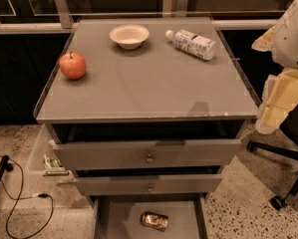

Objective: Pick orange can from bottom drawer and place on counter

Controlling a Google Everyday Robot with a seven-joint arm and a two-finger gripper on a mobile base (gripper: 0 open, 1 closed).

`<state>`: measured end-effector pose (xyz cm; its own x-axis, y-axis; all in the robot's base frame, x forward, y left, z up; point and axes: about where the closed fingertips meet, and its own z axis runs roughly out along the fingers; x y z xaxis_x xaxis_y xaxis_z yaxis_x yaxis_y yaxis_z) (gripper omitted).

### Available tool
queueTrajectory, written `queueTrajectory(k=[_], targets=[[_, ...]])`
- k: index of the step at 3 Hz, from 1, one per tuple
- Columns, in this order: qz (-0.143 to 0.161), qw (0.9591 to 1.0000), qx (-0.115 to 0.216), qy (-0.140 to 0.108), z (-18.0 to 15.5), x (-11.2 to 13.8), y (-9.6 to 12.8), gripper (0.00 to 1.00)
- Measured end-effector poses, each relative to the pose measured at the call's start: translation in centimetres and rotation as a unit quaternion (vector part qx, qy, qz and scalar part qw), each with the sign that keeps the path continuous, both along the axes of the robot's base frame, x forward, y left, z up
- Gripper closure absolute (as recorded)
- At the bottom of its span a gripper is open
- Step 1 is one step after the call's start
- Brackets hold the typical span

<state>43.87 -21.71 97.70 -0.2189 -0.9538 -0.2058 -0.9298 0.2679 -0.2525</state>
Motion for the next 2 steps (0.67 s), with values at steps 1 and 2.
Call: queueTrajectory(k=[1,2], targets=[[-0.002,1.0000,-0.006,-0.006,-0.5,-0.1,0.0,0.00],[0.003,1.0000,0.003,-0.005,-3.1,-0.8,-0.2,0.00]])
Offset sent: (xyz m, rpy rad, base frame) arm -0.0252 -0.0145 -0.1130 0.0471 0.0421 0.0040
